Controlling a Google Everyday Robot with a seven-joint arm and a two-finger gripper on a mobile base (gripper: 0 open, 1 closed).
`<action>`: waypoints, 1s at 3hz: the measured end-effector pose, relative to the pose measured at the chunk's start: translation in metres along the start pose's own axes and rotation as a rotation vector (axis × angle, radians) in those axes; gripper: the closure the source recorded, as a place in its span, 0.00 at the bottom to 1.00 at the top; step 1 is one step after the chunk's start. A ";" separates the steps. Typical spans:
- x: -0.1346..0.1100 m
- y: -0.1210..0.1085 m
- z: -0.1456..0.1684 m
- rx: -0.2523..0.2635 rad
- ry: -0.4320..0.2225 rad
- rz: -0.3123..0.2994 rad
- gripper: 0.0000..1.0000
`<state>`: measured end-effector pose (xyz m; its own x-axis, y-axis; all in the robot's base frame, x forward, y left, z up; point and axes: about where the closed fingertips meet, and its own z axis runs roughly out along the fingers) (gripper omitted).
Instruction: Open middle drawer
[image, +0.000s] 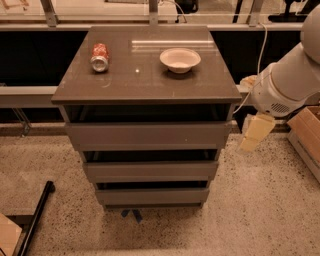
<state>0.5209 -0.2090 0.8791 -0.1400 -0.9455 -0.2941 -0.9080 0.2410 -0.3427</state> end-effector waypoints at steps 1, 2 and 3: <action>-0.007 0.022 0.046 -0.047 -0.055 0.054 0.00; -0.024 0.038 0.107 -0.059 -0.134 0.086 0.00; -0.036 0.049 0.168 -0.143 -0.237 0.163 0.00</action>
Offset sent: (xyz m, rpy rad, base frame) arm 0.0361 0.0978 -0.1700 0.2829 0.0083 -0.0171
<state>0.5480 -0.1262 0.7228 -0.2079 -0.8155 -0.5401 -0.9298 0.3362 -0.1498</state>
